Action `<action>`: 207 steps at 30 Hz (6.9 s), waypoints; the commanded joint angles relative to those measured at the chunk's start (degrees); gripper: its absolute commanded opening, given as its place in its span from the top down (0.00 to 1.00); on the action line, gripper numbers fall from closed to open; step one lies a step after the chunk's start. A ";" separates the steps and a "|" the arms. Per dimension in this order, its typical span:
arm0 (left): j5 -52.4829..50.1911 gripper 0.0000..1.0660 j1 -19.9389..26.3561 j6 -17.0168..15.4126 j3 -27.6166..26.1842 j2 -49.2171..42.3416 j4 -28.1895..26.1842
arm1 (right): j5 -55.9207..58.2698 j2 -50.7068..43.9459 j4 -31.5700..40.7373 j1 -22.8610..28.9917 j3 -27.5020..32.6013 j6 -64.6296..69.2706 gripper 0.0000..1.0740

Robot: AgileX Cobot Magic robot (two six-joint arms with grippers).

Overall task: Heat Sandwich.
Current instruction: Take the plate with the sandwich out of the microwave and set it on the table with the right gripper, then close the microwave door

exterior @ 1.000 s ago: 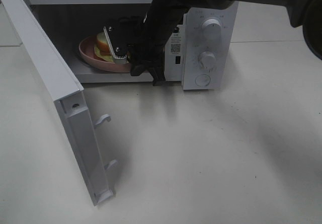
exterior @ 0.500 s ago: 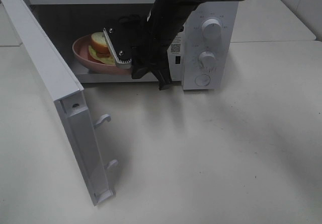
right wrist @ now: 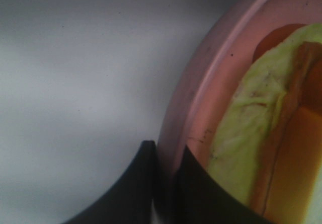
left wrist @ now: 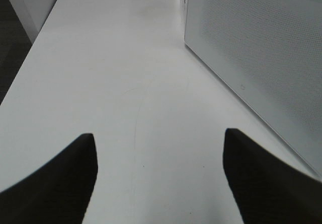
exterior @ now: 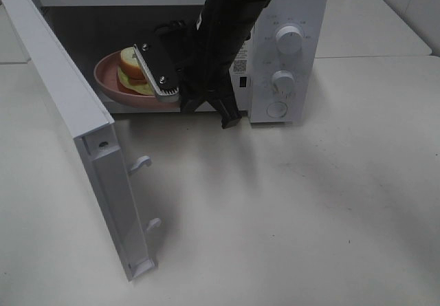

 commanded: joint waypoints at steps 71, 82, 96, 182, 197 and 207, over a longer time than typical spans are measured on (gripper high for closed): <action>-0.74 0.37 0.17 -0.52 0.06 -0.40 -0.34 | -4.30 -49.62 -22.69 11.46 53.40 54.72 1.00; -0.74 0.37 0.17 -0.52 0.06 -0.40 -0.34 | -0.34 -49.56 -25.44 11.29 53.11 75.69 1.00; -0.74 0.37 0.17 -0.52 0.06 -0.40 -0.34 | 10.08 -40.74 -31.11 9.28 46.81 101.01 1.00; -0.74 0.37 0.17 -0.52 0.06 -0.40 -0.34 | -7.10 -23.49 -8.54 -30.54 39.76 93.74 0.45; -0.74 0.37 0.17 -0.52 0.06 -0.40 -0.34 | 12.15 -35.35 -4.53 -30.54 33.46 87.89 0.45; -0.74 0.37 0.17 -0.52 0.06 -0.40 -0.34 | 21.54 -40.85 -1.26 -30.54 29.68 84.80 0.45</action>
